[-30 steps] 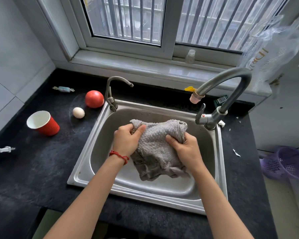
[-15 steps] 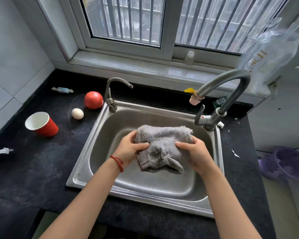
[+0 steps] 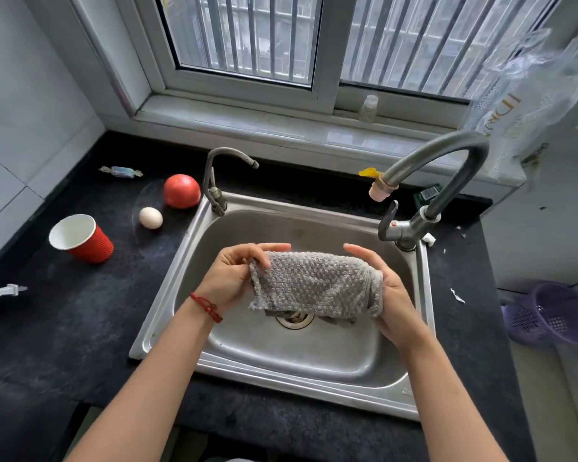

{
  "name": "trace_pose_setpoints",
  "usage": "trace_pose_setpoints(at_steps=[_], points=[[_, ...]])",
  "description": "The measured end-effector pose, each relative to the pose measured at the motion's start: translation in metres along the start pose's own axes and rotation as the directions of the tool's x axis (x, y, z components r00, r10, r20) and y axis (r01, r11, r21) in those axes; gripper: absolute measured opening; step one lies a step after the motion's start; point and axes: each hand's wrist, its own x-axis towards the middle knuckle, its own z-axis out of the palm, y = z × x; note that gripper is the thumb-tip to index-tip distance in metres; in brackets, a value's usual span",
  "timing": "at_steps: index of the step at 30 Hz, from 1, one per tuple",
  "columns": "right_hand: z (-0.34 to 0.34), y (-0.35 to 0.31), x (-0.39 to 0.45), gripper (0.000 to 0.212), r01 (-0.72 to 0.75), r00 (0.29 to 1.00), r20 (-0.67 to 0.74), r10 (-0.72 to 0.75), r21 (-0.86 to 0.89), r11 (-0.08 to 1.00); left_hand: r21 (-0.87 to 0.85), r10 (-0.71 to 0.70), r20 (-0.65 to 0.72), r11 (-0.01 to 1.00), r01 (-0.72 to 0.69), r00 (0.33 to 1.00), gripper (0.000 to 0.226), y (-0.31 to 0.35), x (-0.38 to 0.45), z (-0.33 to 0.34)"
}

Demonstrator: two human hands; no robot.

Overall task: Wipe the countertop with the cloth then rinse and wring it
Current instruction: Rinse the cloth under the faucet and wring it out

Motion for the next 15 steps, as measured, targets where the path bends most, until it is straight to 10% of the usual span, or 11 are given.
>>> trace_pose_setpoints(at_steps=[5,11,15], points=[[-0.001,-0.003,0.004,0.033,-0.017,0.999,-0.028,0.018,0.025,1.000,-0.265,-0.250,0.310,0.904,0.335,0.918,0.073,0.002,-0.006,-0.019],[0.008,-0.013,0.022,0.027,-0.226,0.963,0.121,0.240,-0.118,0.967,0.332,-0.569,0.260,0.811,0.481,0.780,0.061,-0.018,-0.004,0.023],[0.011,0.002,0.021,0.045,-0.396,0.917,0.133,0.377,0.431,0.811,0.297,-0.423,0.158,0.882,0.366,0.892,0.008,-0.022,-0.004,0.033]])
